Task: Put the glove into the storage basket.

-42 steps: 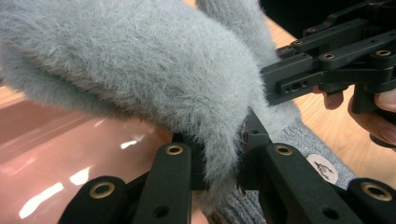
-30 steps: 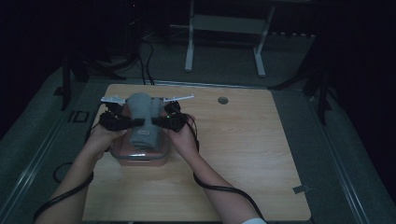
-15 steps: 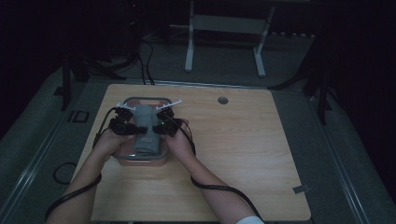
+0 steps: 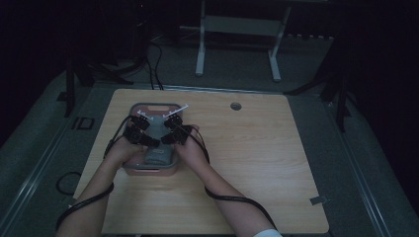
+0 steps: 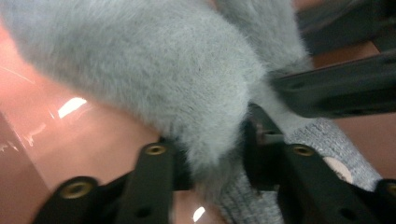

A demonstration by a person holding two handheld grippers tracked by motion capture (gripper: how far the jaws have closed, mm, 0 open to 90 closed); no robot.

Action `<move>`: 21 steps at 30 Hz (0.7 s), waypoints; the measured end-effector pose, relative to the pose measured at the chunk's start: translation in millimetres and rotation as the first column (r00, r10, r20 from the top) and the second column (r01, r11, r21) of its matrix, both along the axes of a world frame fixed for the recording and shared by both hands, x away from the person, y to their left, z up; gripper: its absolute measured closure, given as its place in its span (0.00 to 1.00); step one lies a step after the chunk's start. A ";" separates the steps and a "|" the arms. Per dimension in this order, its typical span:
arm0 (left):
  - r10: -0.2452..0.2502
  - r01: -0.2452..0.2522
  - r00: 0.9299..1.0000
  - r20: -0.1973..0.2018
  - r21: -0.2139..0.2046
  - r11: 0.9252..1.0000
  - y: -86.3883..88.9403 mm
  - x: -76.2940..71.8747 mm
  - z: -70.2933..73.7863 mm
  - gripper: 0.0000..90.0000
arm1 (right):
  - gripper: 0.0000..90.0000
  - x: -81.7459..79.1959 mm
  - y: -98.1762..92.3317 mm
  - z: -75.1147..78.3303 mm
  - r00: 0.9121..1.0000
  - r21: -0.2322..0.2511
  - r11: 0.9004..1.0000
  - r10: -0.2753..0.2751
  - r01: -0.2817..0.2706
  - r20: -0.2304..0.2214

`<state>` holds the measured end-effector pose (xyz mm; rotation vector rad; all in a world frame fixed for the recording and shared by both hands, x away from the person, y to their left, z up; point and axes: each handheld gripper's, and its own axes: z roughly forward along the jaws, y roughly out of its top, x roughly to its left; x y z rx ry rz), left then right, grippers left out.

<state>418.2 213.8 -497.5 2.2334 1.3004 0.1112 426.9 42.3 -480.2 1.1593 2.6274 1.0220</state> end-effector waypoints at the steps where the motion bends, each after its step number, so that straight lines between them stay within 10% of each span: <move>1: 0.005 -0.005 1.000 -0.001 -0.008 1.000 -0.3 0.0 0.0 0.66 | 0.65 -0.9 -2.3 3.8 1.000 0.011 1.000 -0.002 0.001 0.012; 9: 0.051 -0.053 0.998 0.026 0.051 0.997 -0.4 -3.8 3.7 0.44 | 0.43 -6.8 -30.1 36.6 0.998 0.115 0.993 0.022 -0.030 0.066; 21: 0.106 -0.102 0.984 0.141 -0.040 0.994 22.7 -26.0 24.6 0.30 | 0.18 -13.5 -81.0 45.3 0.995 0.178 0.983 0.033 -0.049 0.092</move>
